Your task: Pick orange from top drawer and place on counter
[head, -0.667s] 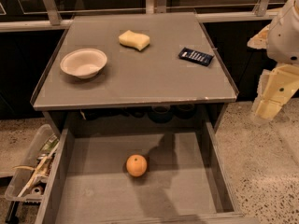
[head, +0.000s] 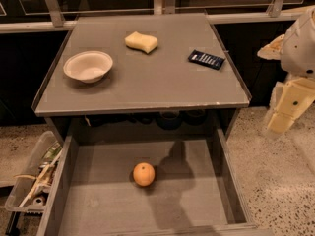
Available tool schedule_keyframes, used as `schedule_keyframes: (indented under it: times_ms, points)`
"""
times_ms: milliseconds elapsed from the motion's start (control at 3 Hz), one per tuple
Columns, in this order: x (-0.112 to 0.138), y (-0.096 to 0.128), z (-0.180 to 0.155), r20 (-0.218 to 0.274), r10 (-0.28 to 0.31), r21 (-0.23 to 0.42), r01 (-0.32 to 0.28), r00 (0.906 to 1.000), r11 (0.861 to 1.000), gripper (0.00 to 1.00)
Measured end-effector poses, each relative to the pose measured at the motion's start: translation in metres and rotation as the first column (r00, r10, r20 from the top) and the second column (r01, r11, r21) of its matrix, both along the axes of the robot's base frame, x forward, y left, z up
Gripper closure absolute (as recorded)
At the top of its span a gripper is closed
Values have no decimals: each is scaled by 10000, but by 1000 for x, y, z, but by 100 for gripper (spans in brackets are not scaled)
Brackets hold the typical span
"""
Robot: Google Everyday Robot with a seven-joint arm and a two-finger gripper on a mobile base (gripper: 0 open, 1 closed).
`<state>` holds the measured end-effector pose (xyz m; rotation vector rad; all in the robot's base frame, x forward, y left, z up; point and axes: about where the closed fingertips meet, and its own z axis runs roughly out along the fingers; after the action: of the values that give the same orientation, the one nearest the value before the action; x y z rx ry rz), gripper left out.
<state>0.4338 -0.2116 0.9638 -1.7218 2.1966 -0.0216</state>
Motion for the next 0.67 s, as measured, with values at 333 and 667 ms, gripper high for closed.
schedule_keyframes:
  times_ms: [333,667]
  points:
    - [-6,9,-26,-131,276,814,-264,9995,9963,0]
    - [-11,20,-55,-104,539,1433,-518,9985,9883,0]
